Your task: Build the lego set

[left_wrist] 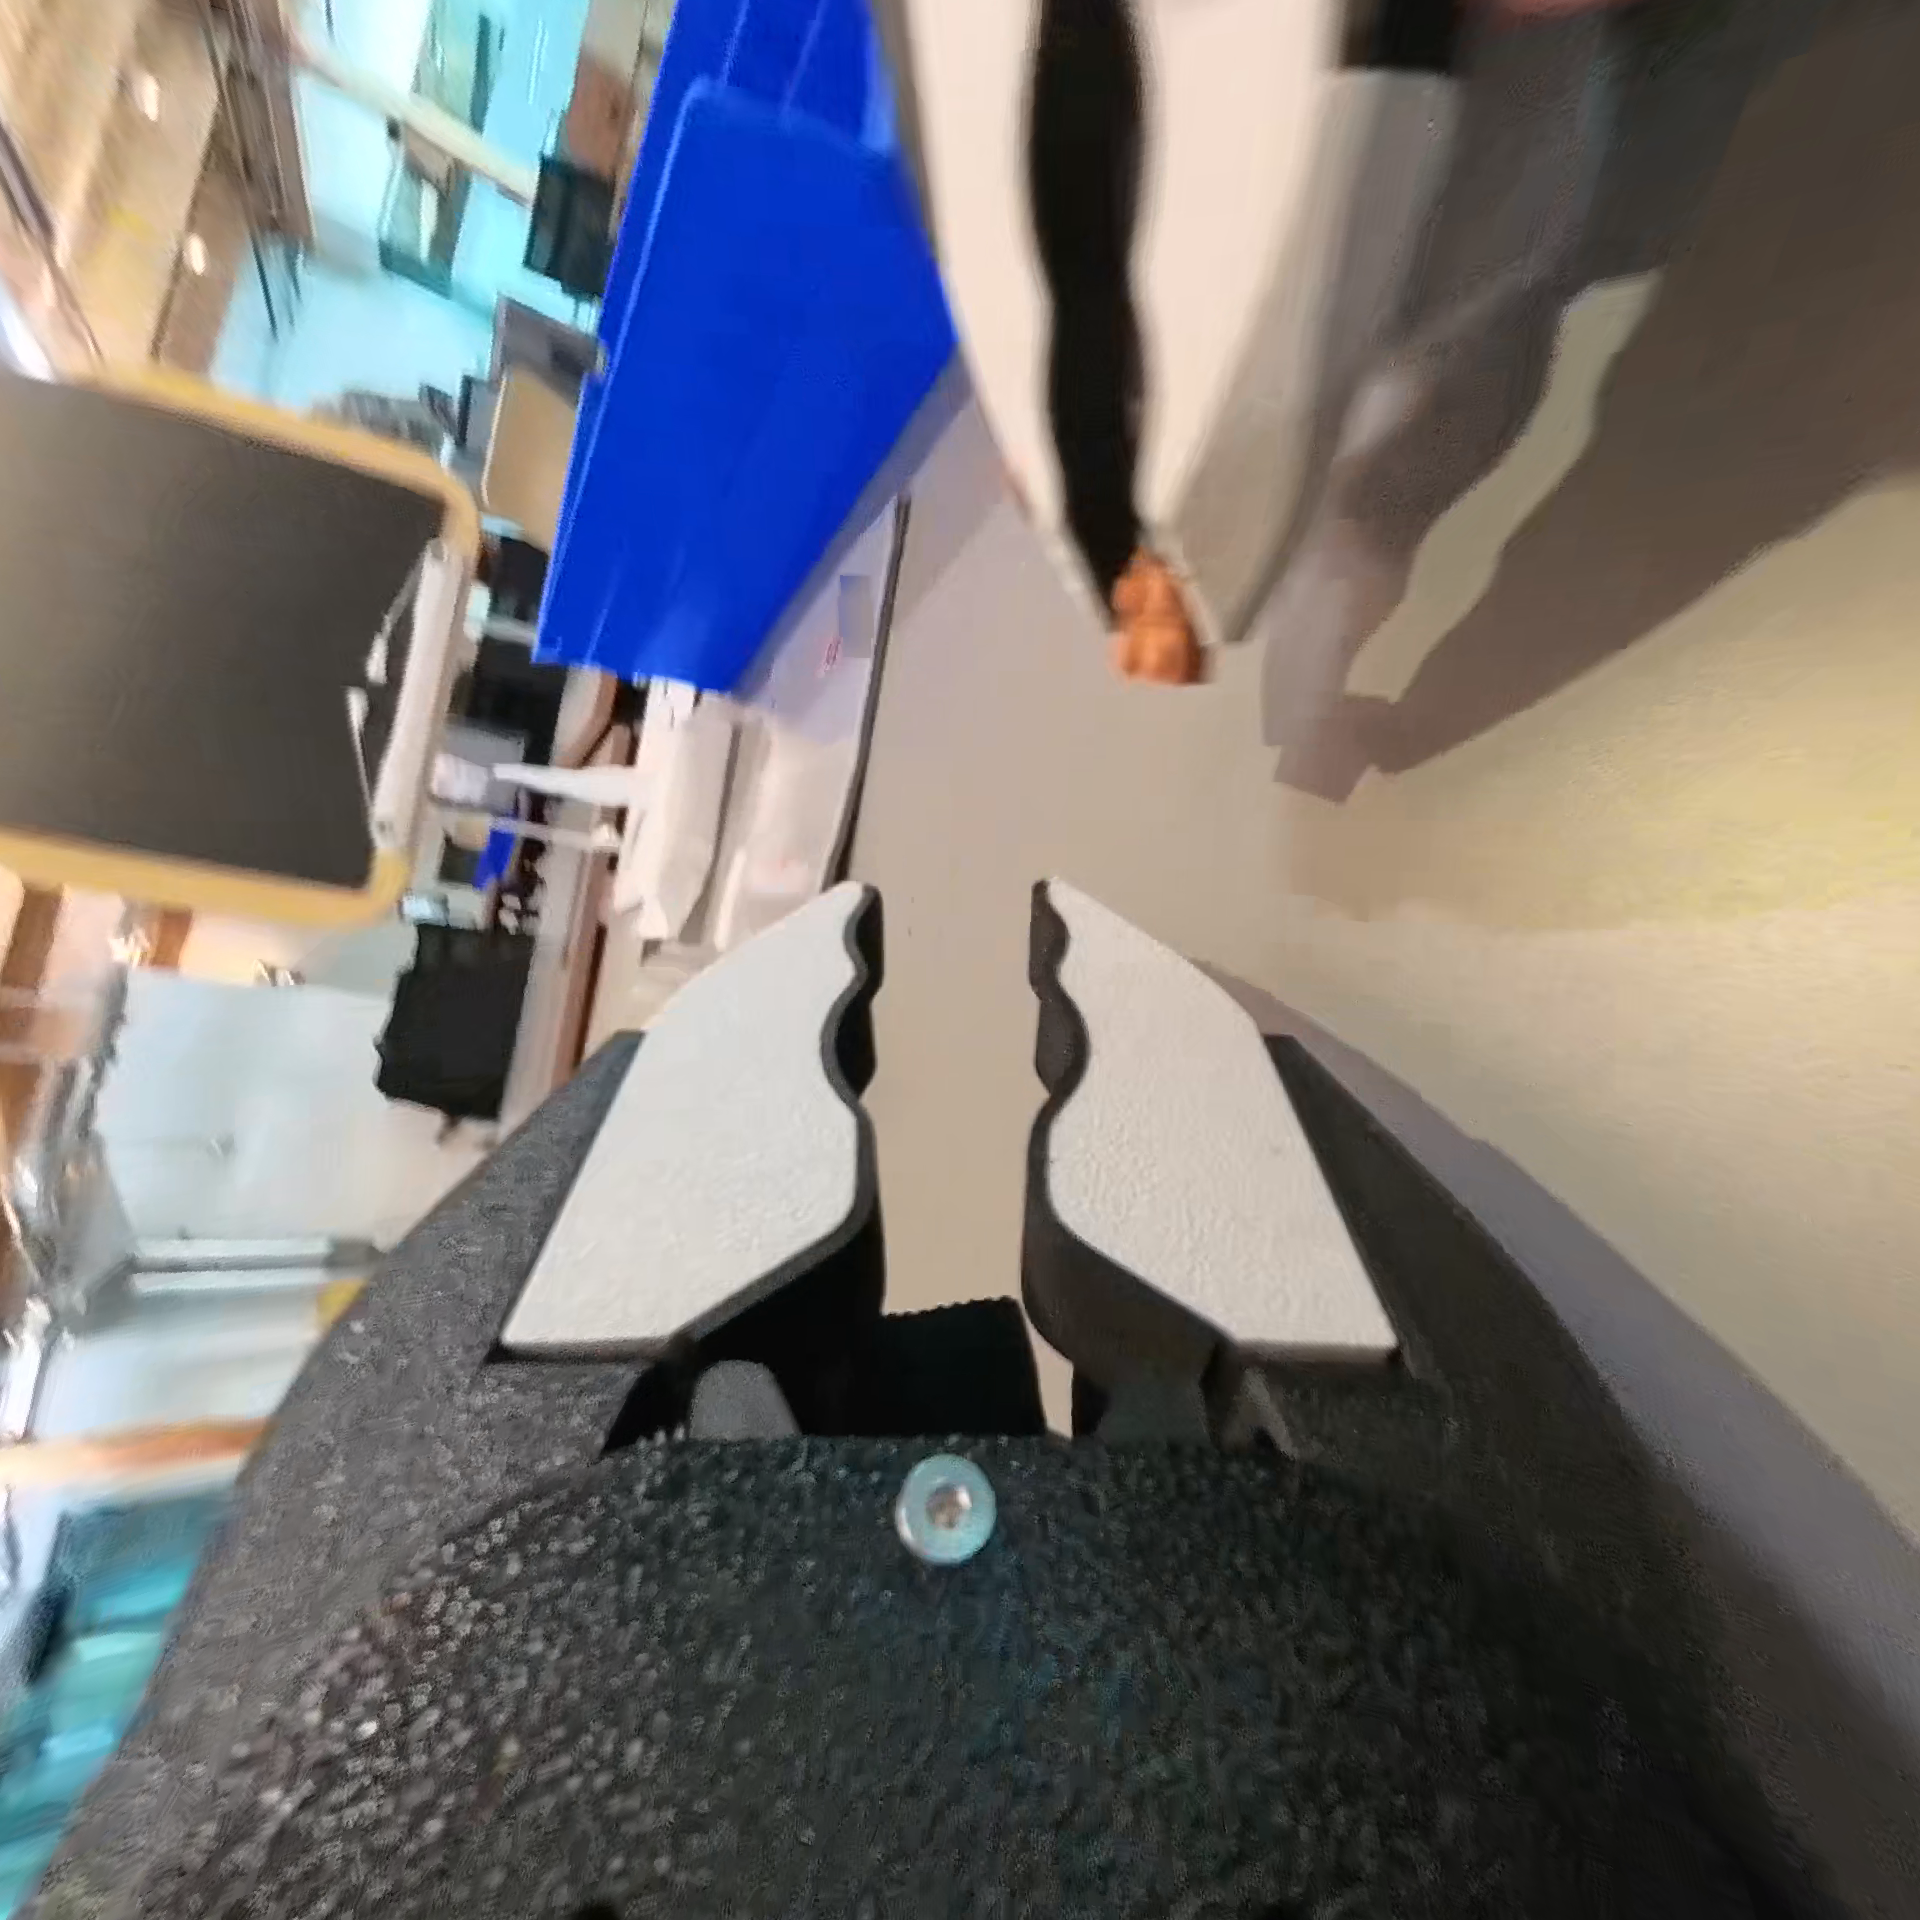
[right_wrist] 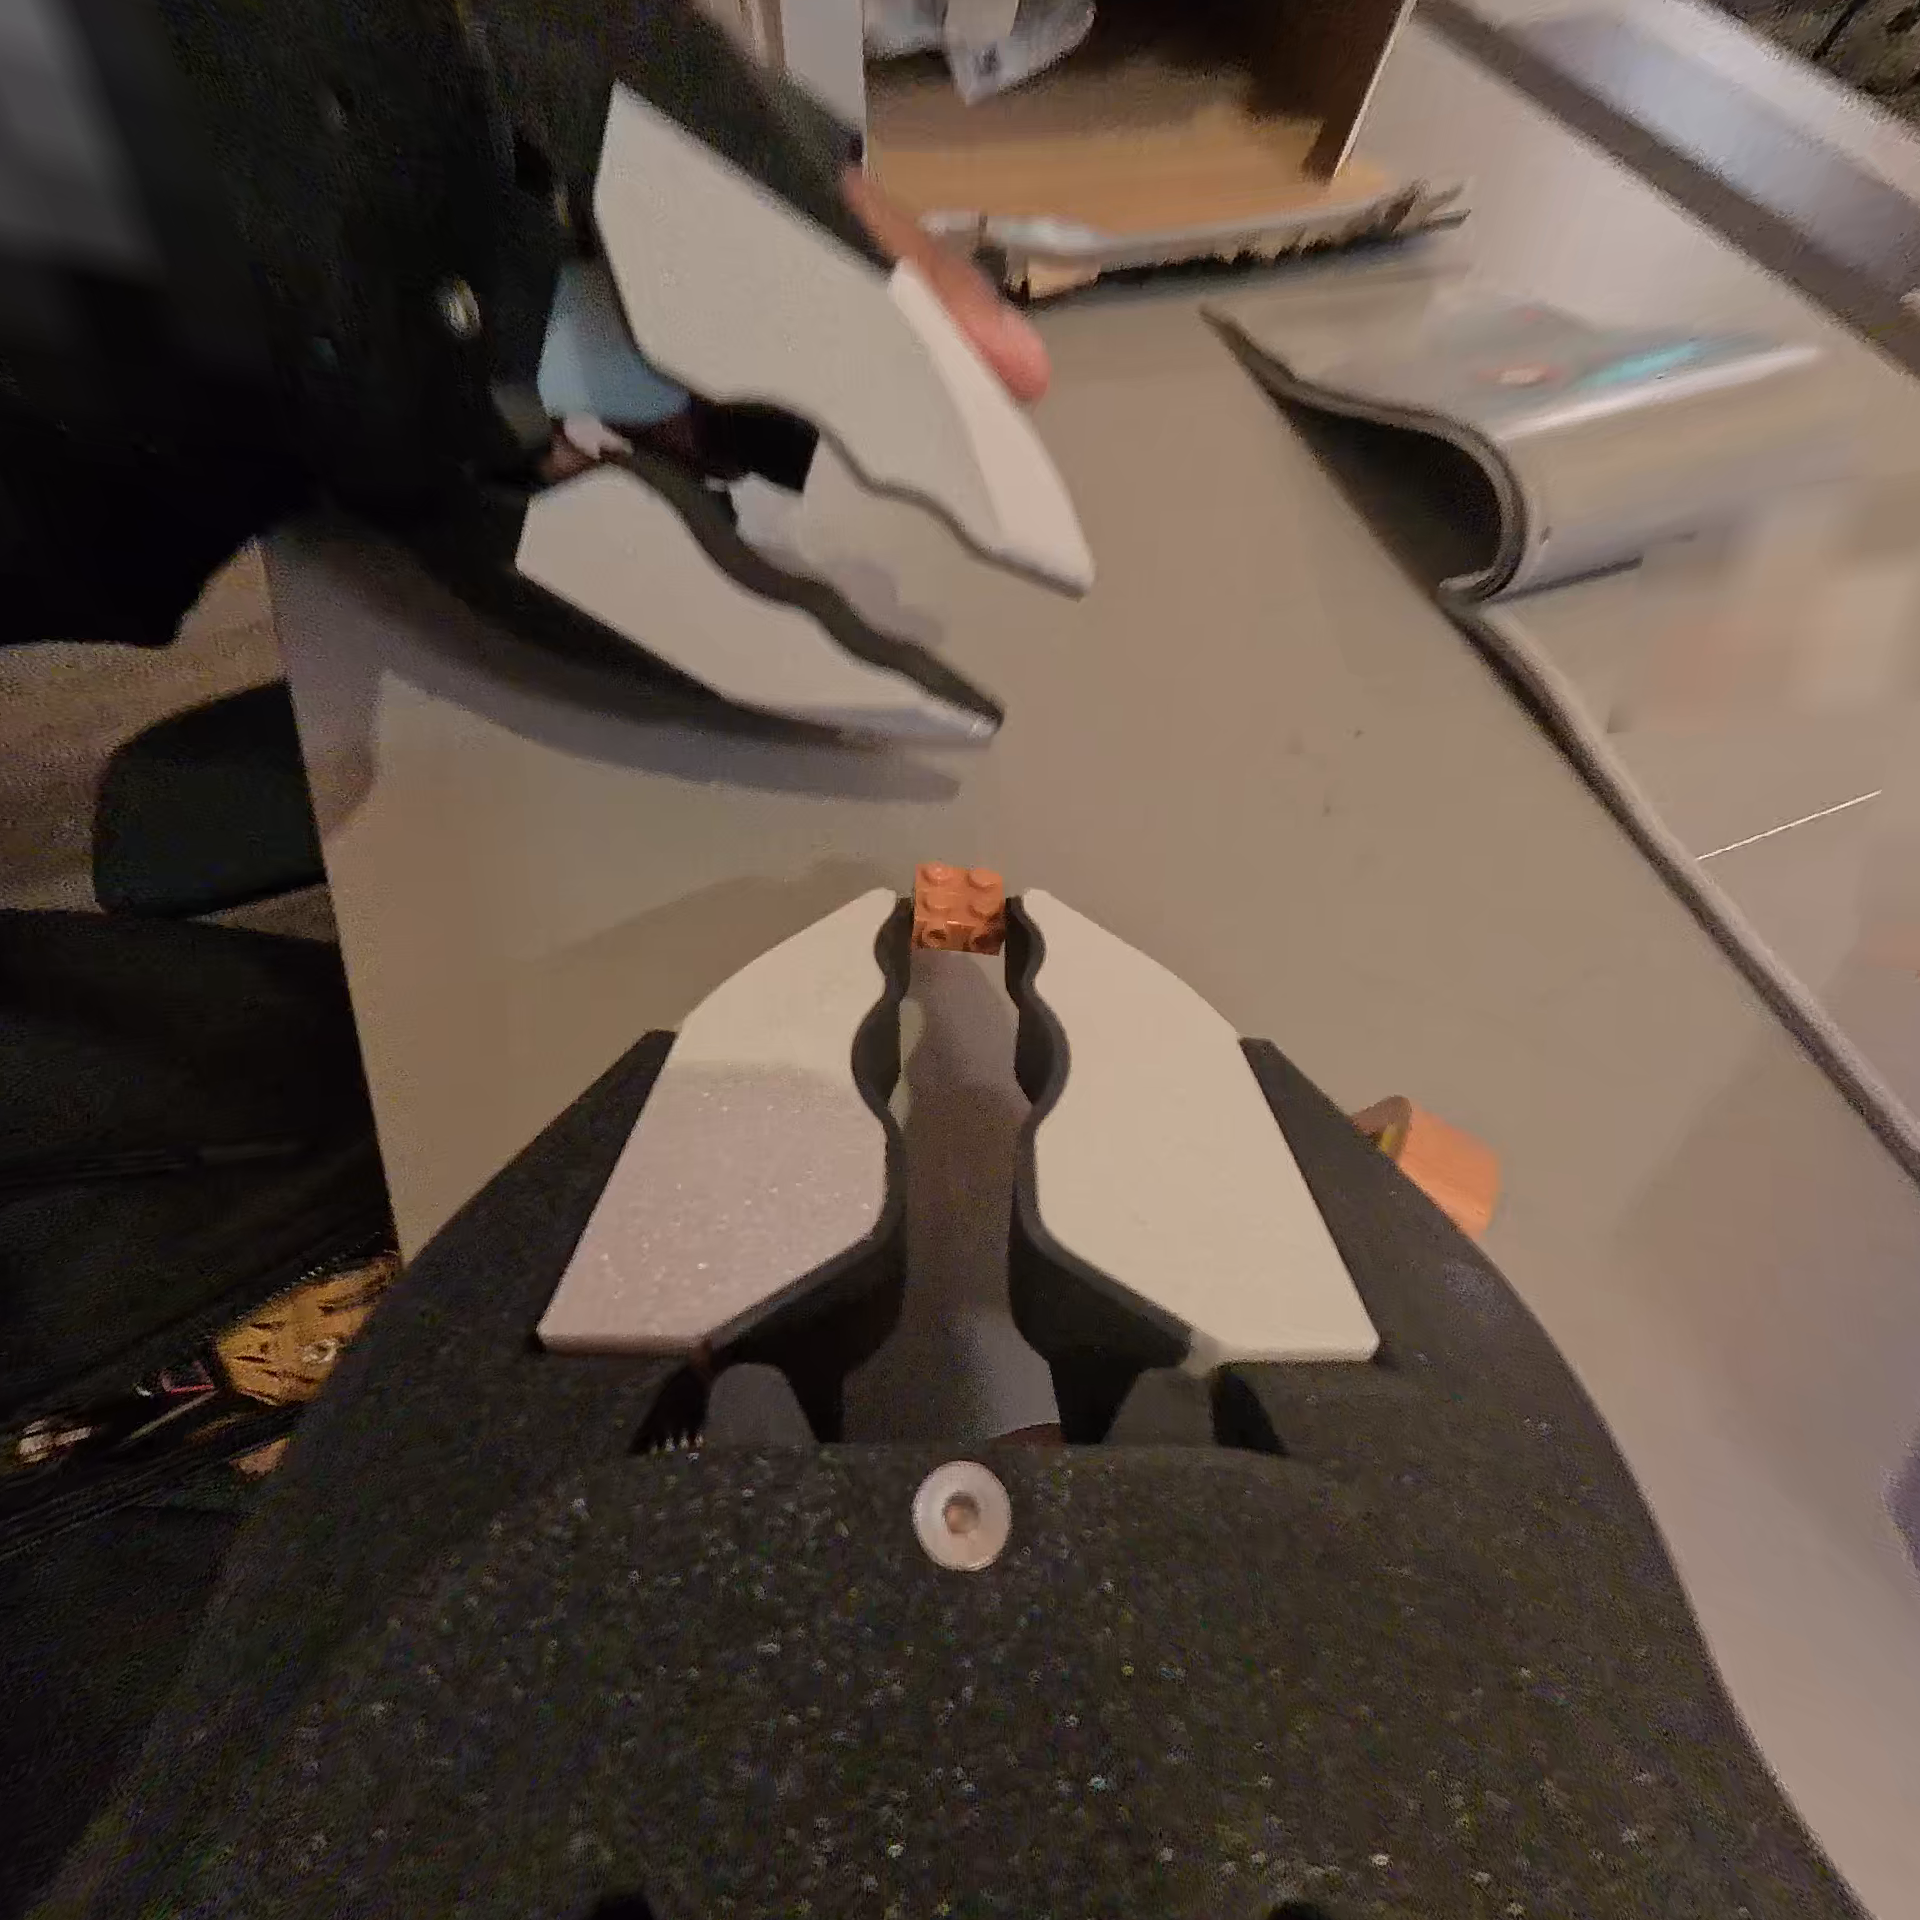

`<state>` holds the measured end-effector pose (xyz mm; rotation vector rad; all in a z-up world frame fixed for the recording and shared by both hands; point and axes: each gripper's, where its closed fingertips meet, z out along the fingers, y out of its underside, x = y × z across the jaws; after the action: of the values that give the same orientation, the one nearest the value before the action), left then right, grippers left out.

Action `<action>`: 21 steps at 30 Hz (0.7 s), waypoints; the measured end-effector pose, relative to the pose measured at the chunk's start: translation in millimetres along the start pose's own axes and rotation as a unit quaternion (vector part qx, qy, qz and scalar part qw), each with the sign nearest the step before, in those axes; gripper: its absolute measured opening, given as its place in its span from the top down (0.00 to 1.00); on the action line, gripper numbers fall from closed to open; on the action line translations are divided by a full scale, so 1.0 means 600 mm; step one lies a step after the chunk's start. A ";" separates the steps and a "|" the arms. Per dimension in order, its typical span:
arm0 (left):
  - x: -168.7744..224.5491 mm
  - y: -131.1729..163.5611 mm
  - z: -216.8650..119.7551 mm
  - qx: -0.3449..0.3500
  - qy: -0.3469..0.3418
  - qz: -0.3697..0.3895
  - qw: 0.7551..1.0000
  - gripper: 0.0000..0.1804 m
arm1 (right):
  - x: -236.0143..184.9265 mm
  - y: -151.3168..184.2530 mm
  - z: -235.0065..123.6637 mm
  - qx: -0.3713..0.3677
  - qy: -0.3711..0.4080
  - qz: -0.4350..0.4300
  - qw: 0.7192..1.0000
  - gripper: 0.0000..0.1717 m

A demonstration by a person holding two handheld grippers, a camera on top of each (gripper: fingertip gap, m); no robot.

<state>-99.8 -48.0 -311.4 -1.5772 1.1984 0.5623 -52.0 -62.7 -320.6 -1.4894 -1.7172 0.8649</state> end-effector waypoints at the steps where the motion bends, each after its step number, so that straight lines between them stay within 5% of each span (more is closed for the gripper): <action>1: -0.006 0.008 0.000 -0.009 -0.007 -0.025 1.000 0.86 | -0.002 0.008 0.010 -0.018 -0.002 -0.004 1.000 0.90; 6: -0.012 0.022 -0.003 -0.008 -0.002 -0.122 0.993 0.86 | 0.001 0.033 0.033 -0.091 0.023 -0.045 0.995 0.90; 13: -0.001 0.026 0.000 -0.012 0.015 -0.144 0.989 0.87 | 0.002 0.037 0.027 -0.090 0.018 -0.043 0.995 0.87; 21: -0.006 0.026 -0.002 -0.005 0.016 -0.190 0.982 0.87 | 0.019 0.005 -0.056 0.032 0.005 -0.029 0.999 0.81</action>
<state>-115.5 -47.2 -314.9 -1.7716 0.8844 0.2949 -23.2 -49.5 -304.6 -1.3918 -1.7019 0.8723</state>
